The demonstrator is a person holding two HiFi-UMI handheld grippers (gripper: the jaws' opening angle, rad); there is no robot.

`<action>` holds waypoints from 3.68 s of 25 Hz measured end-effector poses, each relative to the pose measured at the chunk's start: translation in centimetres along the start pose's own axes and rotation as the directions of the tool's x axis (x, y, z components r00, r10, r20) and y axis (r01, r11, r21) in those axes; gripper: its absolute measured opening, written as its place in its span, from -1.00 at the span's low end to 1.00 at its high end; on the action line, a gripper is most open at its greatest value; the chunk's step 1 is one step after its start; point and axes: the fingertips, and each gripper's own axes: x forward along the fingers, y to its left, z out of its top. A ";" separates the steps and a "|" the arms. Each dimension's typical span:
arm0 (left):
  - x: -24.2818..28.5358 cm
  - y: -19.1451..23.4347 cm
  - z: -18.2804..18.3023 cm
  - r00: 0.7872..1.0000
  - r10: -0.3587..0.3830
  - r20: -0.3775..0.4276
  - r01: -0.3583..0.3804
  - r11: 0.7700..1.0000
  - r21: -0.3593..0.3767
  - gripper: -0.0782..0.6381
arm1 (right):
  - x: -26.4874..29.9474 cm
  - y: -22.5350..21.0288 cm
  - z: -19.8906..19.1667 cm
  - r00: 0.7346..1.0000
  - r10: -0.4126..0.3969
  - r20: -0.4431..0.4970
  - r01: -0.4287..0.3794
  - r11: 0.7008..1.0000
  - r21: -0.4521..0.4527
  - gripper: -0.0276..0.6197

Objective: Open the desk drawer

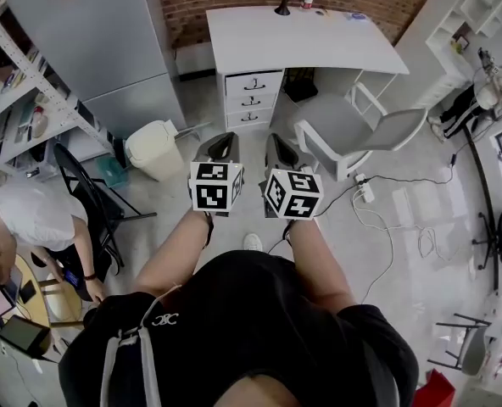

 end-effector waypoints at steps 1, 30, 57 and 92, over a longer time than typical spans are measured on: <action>0.5 -0.1 0.1 1.000 -0.003 -0.004 0.003 1.000 -0.002 -0.79 | 0.3 -0.2 0.2 1.000 0.002 0.002 -0.002 1.000 -0.002 -0.94; 13.6 -1.4 2.4 0.998 0.032 -0.046 -0.033 0.999 -0.031 -0.79 | 9.5 -9.8 2.8 0.998 0.059 -0.023 -0.059 0.998 -0.034 -0.94; 30.9 7.9 3.8 0.993 0.005 -0.121 -0.022 0.991 -0.132 -0.79 | 27.8 -15.3 2.1 0.983 0.009 -0.185 -0.043 0.983 -0.181 -0.94; 43.3 16.9 0.1 0.950 0.128 -0.286 -0.202 0.948 -0.245 -0.79 | 44.7 -20.5 -2.9 0.883 0.134 -0.450 -0.318 0.876 -0.362 -0.94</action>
